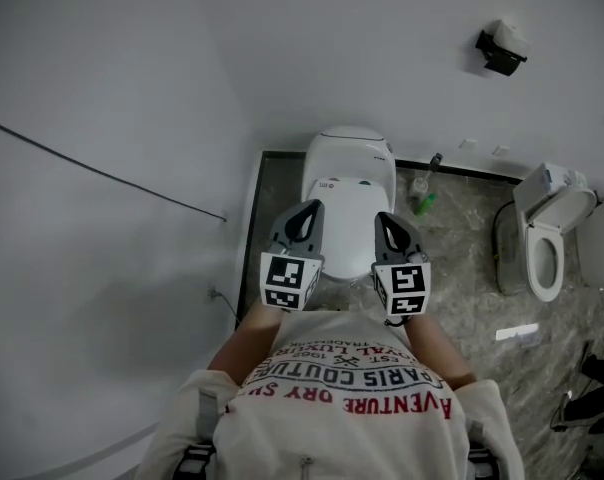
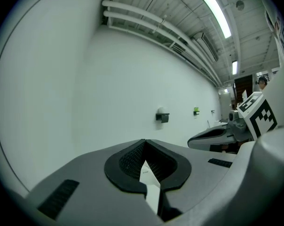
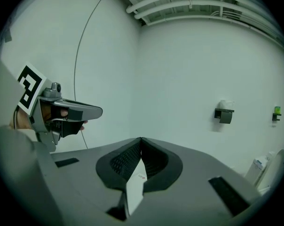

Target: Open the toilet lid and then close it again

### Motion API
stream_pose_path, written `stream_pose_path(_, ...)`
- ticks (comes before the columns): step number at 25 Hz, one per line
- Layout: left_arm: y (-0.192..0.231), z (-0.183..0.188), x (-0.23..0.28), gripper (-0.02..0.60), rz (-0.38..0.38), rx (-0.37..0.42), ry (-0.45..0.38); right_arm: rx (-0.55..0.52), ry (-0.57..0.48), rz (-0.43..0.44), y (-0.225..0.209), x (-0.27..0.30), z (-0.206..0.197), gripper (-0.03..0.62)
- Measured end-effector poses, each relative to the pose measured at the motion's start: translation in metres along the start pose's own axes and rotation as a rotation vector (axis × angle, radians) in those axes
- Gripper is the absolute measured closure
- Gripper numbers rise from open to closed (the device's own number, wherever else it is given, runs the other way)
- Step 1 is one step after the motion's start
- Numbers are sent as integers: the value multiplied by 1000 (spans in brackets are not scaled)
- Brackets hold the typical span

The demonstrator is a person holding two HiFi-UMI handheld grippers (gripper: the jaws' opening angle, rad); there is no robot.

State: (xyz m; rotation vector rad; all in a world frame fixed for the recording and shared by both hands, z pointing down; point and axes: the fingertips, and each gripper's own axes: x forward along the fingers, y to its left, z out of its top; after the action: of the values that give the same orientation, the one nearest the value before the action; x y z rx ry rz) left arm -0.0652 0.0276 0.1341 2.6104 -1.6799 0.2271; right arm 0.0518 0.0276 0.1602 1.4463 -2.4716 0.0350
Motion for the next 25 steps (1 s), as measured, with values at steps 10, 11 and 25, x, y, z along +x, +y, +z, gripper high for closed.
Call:
stream_pose_path(10, -5, -9, 6, 574, -17, -39, 22, -20, 12, 2, -2, 1, -3, 580)
stream_pose_path(11, -4, -10, 6, 574, -19, -40, 24, -21, 10, 1, -1, 1, -3, 580)
stream_pose_path(25, -3, -16, 2, 574, -24, -31, 39, -7, 16, -5, 1, 0, -9, 580)
